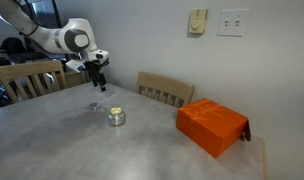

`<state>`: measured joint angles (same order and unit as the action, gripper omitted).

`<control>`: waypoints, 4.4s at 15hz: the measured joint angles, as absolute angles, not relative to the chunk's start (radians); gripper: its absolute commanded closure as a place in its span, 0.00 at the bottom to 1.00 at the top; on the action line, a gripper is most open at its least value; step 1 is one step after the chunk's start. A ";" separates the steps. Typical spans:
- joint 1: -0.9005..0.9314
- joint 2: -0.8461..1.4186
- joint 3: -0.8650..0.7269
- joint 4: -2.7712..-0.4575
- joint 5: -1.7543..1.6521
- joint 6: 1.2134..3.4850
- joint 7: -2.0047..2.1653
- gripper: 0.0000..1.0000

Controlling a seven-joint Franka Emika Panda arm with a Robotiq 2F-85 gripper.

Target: Pick the lid from the table, place it on the bottle, put it back on the table then place it on the bottle again

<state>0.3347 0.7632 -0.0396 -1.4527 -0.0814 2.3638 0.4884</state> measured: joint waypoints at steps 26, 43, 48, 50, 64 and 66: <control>0.336 1.054 0.022 -1.109 -0.074 2.068 0.335 0.00; 0.346 1.082 0.028 -1.079 -0.042 1.999 0.404 0.00; 0.331 1.080 0.028 -1.083 -0.041 2.016 0.440 0.00; 0.319 1.078 0.028 -1.090 -0.037 2.036 0.459 0.00; 0.281 1.042 0.027 -1.160 -0.010 2.123 0.487 0.00; 0.281 1.030 0.027 -1.177 -0.009 2.135 0.487 0.00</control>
<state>0.2811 1.0302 0.0272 -1.1774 -0.0093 2.1347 0.4873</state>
